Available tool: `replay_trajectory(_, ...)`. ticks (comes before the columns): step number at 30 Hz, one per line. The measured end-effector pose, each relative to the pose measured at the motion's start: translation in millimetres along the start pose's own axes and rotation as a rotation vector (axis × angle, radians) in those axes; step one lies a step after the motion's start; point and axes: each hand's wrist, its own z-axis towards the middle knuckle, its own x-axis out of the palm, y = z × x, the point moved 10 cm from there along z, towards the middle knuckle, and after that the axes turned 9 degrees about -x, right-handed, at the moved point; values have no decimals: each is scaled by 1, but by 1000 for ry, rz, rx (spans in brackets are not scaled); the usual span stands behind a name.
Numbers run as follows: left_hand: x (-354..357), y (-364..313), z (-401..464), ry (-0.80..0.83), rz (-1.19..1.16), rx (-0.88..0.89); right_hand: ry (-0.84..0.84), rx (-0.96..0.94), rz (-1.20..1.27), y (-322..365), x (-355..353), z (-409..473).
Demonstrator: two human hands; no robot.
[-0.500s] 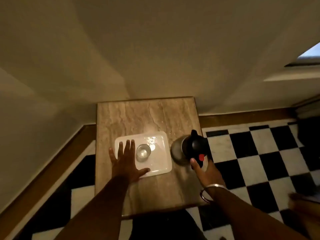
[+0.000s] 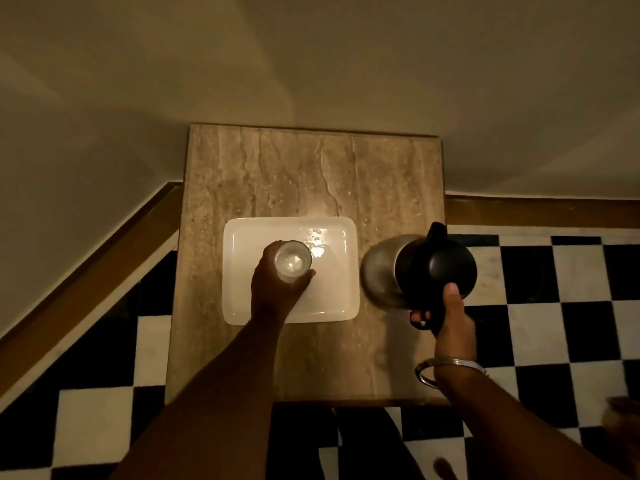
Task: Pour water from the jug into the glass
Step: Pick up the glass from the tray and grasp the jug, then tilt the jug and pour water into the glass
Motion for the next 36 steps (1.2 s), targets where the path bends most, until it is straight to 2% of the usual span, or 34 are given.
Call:
replay_trajectory(5, 1, -10, 0, 22, 46, 31, -37, -35, -12, 3, -11, 10)
replay_trajectory(10, -18, -40, -13, 17, 71, 87, -29, -166, -57, 36, -27, 30)
replay_trajectory(15, -24, -68, -15, 20, 88, 109, 83, -305, -204, 62, -31, 41)
replay_trajectory(19, -18, -79, -20, 70, 82, 98, 216, -398, -228, 95, -35, 27)
replay_trajectory(24, -38, -127, -50, 17, 69, 142, 409, -537, -282, 173, -33, -4)
replay_trajectory(29, -56, -160, -76, 33, 13, 98, 556, -539, -376, 245, -27, -37)
replay_trajectory(36, -89, -194, -88, 67, -70, 157, 582, -622, -583, 322, -13, -80)
